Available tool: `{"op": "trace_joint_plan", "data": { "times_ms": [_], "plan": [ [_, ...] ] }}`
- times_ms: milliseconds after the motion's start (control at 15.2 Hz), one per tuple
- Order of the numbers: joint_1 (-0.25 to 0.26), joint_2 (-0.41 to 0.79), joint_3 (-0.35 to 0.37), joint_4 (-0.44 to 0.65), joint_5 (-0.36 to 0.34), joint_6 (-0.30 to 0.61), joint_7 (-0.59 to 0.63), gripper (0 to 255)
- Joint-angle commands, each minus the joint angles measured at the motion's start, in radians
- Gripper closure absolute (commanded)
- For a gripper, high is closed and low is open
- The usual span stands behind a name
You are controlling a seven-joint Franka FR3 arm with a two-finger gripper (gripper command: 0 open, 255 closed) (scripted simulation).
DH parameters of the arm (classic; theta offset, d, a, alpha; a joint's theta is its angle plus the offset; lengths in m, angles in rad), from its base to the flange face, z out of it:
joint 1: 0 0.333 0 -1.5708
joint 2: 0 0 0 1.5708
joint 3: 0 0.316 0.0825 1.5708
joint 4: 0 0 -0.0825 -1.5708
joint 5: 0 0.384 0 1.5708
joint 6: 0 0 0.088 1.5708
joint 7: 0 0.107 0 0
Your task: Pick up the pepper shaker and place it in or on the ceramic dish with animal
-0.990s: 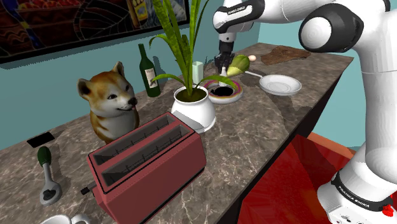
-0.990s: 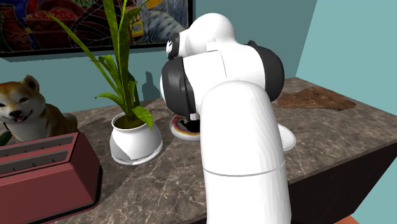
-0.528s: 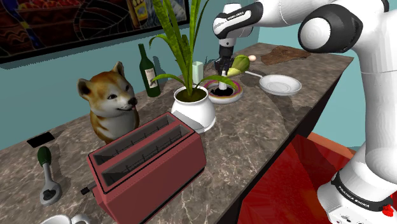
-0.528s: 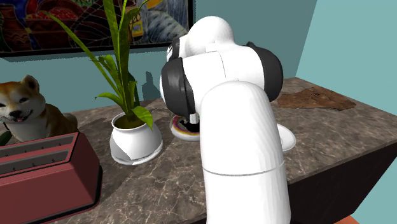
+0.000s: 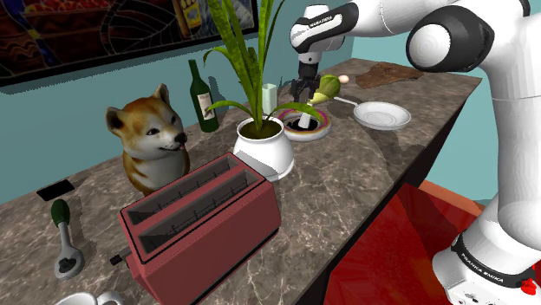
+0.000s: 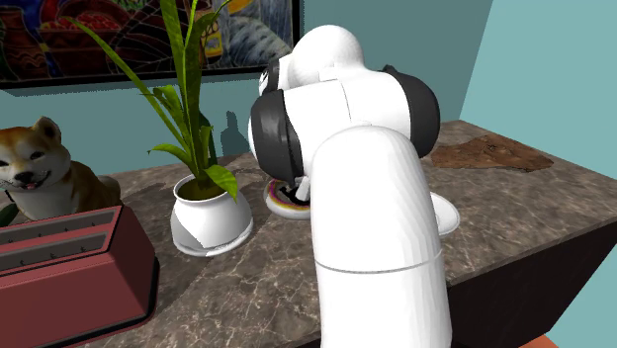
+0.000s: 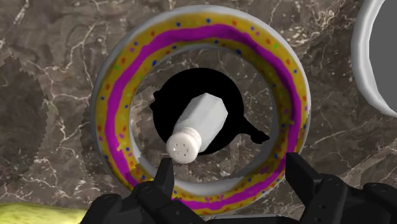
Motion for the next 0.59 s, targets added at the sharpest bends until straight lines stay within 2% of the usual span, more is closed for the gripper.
{"op": "trace_joint_plan", "data": {
  "times_ms": [0,66,330,528],
  "plan": [
    [0.000,0.000,0.000,0.000,0.000,0.000,0.000,0],
    [0.000,0.000,0.000,0.000,0.000,0.000,0.000,0],
    [-0.010,-0.022,-0.006,0.092,-0.008,-0.114,0.008,0],
    [-0.010,-0.022,-0.006,0.092,-0.008,-0.114,0.008,0]
  ]
}}
